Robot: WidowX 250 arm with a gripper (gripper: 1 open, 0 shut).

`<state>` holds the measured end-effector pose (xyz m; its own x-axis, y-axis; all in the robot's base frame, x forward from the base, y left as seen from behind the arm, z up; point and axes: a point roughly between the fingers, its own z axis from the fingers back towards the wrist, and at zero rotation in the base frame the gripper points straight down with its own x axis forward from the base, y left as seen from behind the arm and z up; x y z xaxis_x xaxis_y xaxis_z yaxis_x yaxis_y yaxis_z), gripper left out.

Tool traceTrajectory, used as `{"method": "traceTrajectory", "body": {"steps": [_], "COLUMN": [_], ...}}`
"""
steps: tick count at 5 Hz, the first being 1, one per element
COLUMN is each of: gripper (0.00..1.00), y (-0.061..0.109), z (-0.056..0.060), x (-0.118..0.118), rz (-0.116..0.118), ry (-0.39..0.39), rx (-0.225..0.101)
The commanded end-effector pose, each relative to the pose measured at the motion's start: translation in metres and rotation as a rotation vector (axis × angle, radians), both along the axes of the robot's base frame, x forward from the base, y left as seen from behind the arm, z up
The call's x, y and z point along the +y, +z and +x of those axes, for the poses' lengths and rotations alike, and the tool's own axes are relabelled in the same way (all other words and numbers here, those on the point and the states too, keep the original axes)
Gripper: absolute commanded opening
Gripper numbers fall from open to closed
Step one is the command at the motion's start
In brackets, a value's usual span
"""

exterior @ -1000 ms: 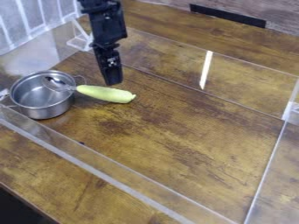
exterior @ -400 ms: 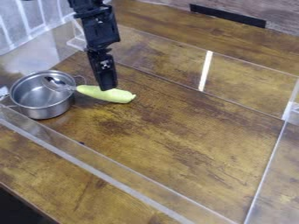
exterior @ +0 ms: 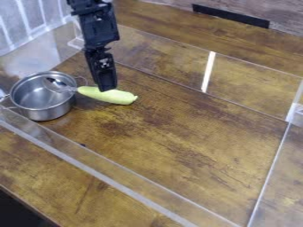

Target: Move the green spoon to the left

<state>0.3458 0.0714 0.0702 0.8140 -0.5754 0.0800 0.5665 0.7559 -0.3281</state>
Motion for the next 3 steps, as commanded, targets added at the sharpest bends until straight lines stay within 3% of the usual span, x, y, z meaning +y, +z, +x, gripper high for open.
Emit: {"method": "traceTrajectory", "body": {"steps": [1,3], "gripper": [1.0,1.0], "y": [0.031,0.049], "z": [0.0,0.011], "x": [0.0,-0.01], "rz": [0.037,0.043], "ry": [0.002,0.114], "rx": [-0.094,-0.079]}}
